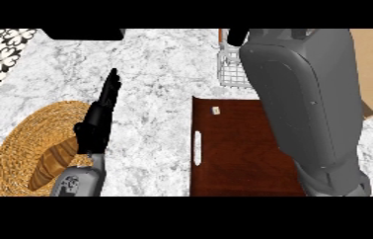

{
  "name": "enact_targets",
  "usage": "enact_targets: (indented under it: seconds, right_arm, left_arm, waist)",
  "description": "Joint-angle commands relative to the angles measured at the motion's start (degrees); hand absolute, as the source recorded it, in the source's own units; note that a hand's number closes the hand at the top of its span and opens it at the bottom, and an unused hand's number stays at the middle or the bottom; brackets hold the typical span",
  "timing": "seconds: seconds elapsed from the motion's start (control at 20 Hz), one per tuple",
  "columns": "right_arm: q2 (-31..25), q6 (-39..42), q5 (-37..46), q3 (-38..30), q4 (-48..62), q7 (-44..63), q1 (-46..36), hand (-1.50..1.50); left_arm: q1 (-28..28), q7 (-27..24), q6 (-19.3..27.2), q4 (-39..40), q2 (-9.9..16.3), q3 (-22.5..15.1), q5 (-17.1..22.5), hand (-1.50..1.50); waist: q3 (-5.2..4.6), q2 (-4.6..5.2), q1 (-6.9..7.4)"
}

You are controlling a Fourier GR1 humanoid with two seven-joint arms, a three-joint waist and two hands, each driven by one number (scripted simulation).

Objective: Pick the bell pepper from the tray and place it in the tiered basket

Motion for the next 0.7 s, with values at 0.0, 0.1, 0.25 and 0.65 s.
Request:
enact_targets:
  seconds: [0.0,0.1,0.25,0.65]
  right_arm:
    - [-4.11,-2.37,0.72,-3.64,5.88,-0.7,-2.59,1.5]
    - [-4.06,-3.36,2.44,-1.87,6.09,-1.95,0.22,1.5]
    - [-4.95,-6.33,3.93,-2.05,8.52,-3.94,0.85,1.5]
    - [-3.89,-16.37,0.62,-12.53,11.26,-2.72,3.76,-1.5]
  left_arm:
    - [-1.27,0.56,-0.43,-0.09,1.04,1.0,0.02,0.0]
    - [-1.49,-0.52,-1.05,1.6,1.09,2.03,1.2,0.0]
    - [-0.95,0.89,-0.96,-0.26,0.81,1.38,0.86,0.0]
    - [1.42,-0.16,0.17,-0.8,-0.97,-1.11,-0.85,0.0]
  waist:
    - [0.03,0.0,-0.3]
    - [0.03,-0.02,-0.5]
    - [0.04,-0.04,-0.46]
    - [0.06,0.04,-0.3]
